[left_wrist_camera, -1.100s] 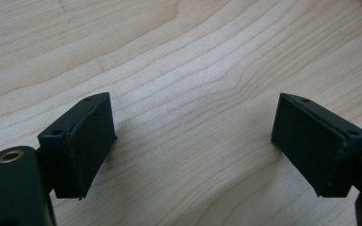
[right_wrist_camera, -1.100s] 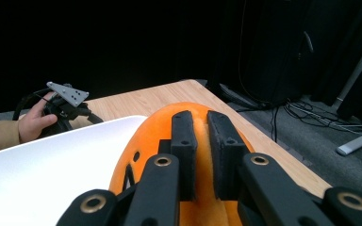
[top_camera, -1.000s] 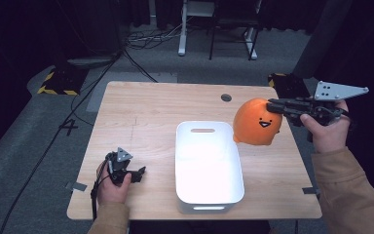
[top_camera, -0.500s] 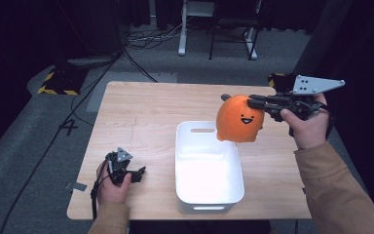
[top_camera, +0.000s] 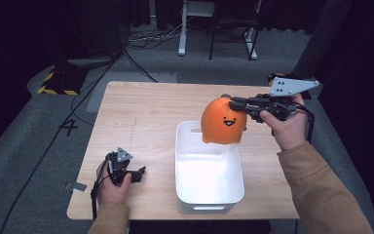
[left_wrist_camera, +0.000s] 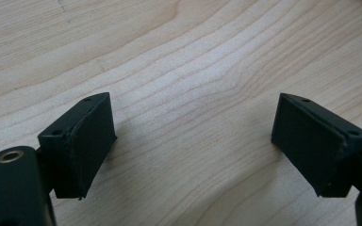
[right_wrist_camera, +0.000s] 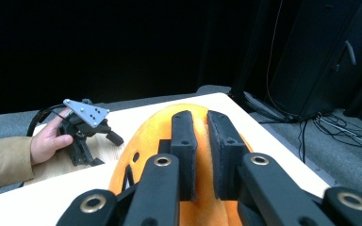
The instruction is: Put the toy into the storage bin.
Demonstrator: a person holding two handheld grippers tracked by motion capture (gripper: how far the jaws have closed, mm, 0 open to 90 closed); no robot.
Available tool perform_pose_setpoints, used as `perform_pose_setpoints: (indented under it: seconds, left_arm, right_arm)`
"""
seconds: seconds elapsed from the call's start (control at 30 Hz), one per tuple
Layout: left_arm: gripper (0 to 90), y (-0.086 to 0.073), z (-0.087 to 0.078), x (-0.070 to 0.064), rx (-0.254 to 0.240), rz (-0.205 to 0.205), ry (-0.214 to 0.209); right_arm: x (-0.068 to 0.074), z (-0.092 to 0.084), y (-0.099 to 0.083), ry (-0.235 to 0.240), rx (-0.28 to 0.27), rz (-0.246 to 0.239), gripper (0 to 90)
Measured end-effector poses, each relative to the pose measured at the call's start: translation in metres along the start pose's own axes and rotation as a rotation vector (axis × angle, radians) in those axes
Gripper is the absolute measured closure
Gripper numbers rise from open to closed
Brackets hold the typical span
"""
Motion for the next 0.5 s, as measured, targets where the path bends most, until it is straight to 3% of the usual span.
perform_pose_setpoints:
  seconds: [0.5]
  left_arm:
    - [14.3,0.0,0.0,0.0,-0.003,0.001,0.0]
  right_arm:
    - [0.018,0.047,-0.014,0.05,0.042,0.002,82.1]
Point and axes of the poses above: each handheld gripper's, and its own axes: z roughly forward along the jaws, y roughly out of its top, x roughly to its left, the point moved 3 cm from there along z, roughly forward along the jaws
